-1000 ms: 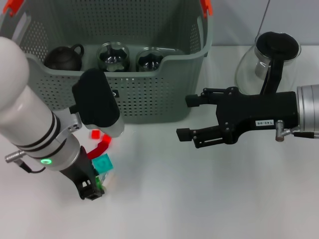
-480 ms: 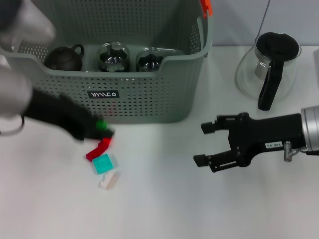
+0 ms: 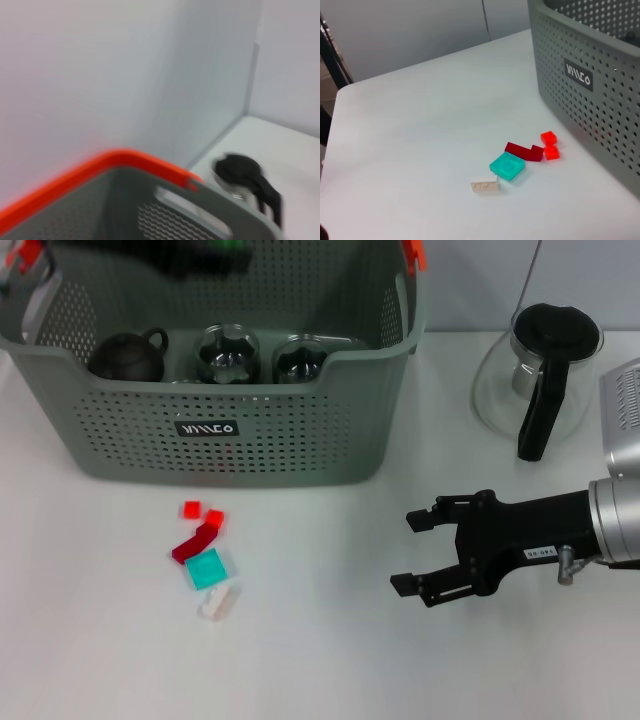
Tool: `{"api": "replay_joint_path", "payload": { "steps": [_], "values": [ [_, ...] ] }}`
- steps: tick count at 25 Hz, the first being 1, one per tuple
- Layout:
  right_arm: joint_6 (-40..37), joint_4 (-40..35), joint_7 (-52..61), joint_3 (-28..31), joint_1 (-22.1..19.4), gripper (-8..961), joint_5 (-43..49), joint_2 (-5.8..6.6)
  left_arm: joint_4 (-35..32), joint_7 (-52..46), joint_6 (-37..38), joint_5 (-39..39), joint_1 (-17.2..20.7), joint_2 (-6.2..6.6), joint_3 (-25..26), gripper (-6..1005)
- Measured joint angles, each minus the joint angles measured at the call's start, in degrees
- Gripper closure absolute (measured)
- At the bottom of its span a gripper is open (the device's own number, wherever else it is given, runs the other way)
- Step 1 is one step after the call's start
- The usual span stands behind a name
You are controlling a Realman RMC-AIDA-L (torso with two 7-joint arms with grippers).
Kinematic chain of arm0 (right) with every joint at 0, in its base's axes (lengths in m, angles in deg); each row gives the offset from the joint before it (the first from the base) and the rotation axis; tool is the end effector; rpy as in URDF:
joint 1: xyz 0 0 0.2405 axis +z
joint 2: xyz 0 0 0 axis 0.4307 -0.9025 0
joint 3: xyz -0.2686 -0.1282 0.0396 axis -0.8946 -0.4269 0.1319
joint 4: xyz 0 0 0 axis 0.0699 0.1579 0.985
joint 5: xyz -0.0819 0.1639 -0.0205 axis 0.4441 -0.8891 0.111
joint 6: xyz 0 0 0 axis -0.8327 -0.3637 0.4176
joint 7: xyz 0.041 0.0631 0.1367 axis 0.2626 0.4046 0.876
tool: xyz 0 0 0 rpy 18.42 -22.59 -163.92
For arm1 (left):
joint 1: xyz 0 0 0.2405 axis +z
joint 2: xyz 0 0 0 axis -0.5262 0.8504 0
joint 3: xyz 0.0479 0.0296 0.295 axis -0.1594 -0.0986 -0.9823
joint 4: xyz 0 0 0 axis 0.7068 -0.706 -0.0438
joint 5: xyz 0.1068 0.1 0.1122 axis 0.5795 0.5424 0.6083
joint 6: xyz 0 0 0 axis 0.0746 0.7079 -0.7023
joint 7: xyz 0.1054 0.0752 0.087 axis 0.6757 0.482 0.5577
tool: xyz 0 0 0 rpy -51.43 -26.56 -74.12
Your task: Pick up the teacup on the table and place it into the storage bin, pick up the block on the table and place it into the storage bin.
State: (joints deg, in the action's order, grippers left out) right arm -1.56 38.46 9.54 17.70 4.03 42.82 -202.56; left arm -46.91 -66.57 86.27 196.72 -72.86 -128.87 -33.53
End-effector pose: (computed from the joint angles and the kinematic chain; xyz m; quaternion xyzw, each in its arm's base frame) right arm 0.2451 0.3269 -0.0691 -0.9809 0.1576 0.1011 0.0522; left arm -0.1461 0.4014 0.0778 -0.9326 -0.2209 -0.1036 0.2660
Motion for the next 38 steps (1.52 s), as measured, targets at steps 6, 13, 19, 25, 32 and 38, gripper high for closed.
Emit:
{"api": "replay_joint_path", "payload": {
  "steps": [6, 13, 19, 25, 32, 38],
  "values": [
    [0.0, 0.4, -0.1, -0.4, 0.1, 27, -0.1, -0.01, 18.7, -0.6, -7.2, 2.4, -8.3, 4.5, 0.6, 454],
    [0.2, 0.6, -0.1, -0.1, 0.5, 28, -0.1, 0.0, 19.8, -1.0, -14.3, 2.9, -8.0, 4.33, 0.1, 415],
    [0.4, 1.3, -0.1, 0.0, 1.2, 27, -0.2, -0.05, 3.6, 1.3, -1.5, -3.6, -1.8, 0.5, -0.4, 232],
    [2.0, 5.4, -0.1, 1.0, 3.2, 28, -0.2, -0.04, -13.3, 14.8, 15.3, -5.7, 9.4, -5.55, -9.4, 51],
    [3.3, 10.9, -0.7, 2.8, 4.9, 30, -2.3, -0.07, -11.4, 24.4, 16.6, 6.7, 15.3, -6.16, -26.7, 65],
    [3.4, 13.8, -1.9, 2.7, 5.1, 31, -5.7, -0.09, -7.6, 32.7, 15.9, 12.1, 14.0, -6.21, -33.1, 76]
  ]
}}
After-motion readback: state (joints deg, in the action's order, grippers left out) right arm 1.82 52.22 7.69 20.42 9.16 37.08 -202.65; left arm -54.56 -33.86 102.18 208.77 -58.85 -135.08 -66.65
